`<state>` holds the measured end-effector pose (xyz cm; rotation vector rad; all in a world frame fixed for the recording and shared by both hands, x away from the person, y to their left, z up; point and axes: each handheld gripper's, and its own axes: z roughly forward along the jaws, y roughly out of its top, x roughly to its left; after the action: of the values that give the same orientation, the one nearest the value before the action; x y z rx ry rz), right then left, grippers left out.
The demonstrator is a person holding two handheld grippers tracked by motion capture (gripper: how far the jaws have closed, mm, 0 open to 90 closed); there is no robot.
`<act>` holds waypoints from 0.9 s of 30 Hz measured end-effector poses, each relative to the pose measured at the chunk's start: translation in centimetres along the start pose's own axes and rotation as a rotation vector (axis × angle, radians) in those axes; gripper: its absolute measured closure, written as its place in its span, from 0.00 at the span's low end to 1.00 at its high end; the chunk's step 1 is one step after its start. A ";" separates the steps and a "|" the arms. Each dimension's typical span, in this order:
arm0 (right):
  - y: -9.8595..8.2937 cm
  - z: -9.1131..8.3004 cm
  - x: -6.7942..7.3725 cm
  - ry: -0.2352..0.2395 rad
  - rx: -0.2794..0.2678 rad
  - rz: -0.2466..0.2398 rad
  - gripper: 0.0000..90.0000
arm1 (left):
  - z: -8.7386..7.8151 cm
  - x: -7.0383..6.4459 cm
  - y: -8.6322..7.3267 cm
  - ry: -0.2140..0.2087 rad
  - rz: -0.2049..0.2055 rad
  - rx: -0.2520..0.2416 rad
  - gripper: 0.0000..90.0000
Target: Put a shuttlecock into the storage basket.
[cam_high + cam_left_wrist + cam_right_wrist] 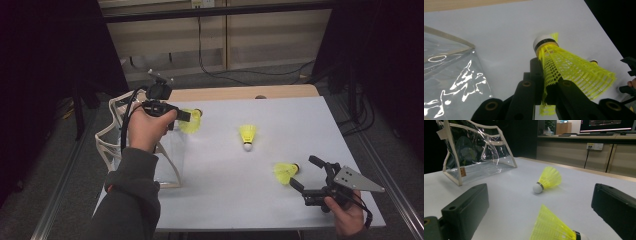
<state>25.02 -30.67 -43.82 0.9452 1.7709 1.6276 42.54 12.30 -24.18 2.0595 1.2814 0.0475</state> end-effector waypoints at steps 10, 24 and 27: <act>0.0 0.0 0.0 -0.001 0.000 0.001 0.01 | -0.9 0.6 0.4 0.023 -0.007 -0.004 0.98; 0.0 0.0 -0.1 -0.003 0.002 0.000 0.01 | -2.0 1.7 0.8 0.059 -0.024 -0.016 0.98; 0.0 0.0 -0.1 -0.004 0.002 0.000 0.01 | -2.3 1.9 0.8 0.065 -0.025 -0.013 0.98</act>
<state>25.03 -30.76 -43.80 0.9484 1.7700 1.6239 43.30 14.83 -22.61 2.0450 1.3429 0.1124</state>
